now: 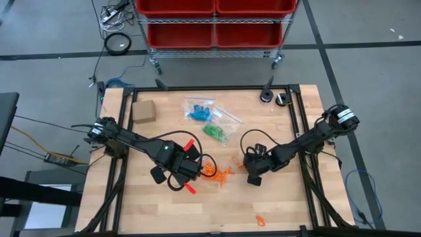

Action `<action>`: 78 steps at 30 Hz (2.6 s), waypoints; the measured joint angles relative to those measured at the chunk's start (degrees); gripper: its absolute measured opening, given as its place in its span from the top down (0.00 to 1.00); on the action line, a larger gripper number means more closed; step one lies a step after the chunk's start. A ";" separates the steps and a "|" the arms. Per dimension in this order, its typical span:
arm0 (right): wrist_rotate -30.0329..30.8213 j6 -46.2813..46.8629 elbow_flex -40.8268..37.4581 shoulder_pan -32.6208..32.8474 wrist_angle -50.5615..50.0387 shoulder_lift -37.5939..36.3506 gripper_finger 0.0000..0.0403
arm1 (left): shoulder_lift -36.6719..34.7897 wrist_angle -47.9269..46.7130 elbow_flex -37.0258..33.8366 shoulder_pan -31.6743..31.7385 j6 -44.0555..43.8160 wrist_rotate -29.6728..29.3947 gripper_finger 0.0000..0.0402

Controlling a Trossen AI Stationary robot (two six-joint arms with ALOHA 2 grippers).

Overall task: Sort rubber bands
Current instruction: Put the orange rubber band into the transparent zip bag

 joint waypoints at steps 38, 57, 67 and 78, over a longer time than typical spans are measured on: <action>21.98 -45.75 18.49 -2.31 28.16 -5.77 1.00 | 0.00 0.24 0.00 0.00 0.39 -0.02 1.00; 3.34 -43.28 20.78 -9.96 41.45 8.44 1.00 | 0.00 1.68 0.00 0.00 1.56 -0.03 1.00; 3.17 -40.97 25.12 -9.29 30.62 10.27 0.95 | 0.00 1.65 0.00 -0.02 1.55 -0.04 1.00; 14.90 -40.30 25.24 -3.90 23.18 3.32 0.58 | -0.02 1.56 0.09 0.02 0.68 -0.09 1.00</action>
